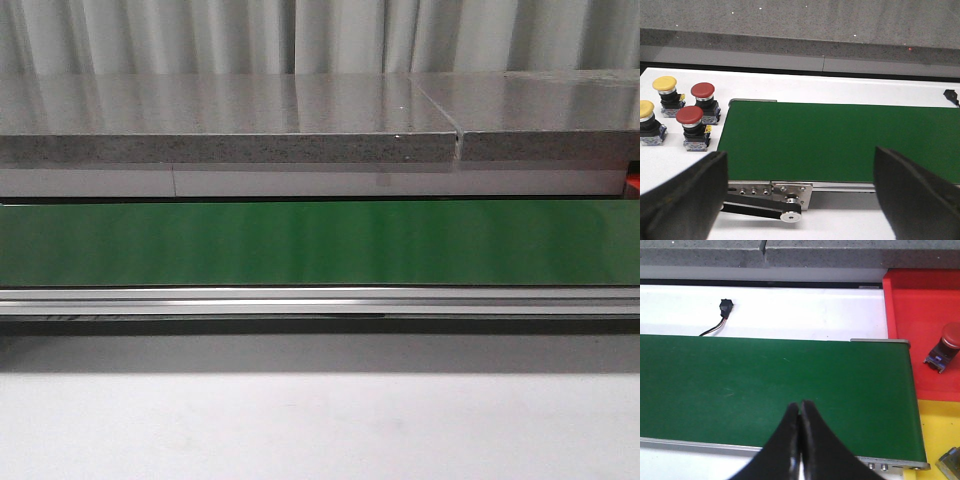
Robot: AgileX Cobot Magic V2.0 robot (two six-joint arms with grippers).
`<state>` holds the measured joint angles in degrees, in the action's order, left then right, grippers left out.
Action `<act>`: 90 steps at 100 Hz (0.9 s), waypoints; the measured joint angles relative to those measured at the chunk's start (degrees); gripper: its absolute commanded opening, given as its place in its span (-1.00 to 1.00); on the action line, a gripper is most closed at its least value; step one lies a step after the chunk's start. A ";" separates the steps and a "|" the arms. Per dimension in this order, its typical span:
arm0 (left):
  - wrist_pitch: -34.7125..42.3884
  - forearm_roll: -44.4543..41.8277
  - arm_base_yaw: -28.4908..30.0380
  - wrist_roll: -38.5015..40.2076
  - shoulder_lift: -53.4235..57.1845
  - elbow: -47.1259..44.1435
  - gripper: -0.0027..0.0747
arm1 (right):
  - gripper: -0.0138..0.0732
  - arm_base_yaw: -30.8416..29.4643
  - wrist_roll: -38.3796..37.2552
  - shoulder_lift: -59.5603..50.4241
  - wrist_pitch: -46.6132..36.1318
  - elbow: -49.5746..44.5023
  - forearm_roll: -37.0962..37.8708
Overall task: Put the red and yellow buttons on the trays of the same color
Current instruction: 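Move the left gripper over the remaining red and yellow buttons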
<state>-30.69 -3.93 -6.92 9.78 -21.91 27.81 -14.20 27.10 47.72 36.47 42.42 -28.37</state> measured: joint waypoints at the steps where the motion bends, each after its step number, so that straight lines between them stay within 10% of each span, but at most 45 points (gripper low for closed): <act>1: 0.07 0.00 0.00 0.00 0.00 0.00 0.78 | -0.84 0.00 0.00 0.00 0.00 0.00 0.00; 38: -0.19 -5.68 1.45 7.52 -4.10 3.70 0.78 | -0.84 0.00 0.12 0.00 0.00 0.00 0.00; 90: -3.96 -10.48 16.02 19.17 -42.00 25.60 0.78 | -0.84 0.00 0.20 0.00 0.00 0.00 0.00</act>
<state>-34.65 -14.41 9.10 28.95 -63.91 53.41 -14.20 27.30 47.72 36.47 42.42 -28.37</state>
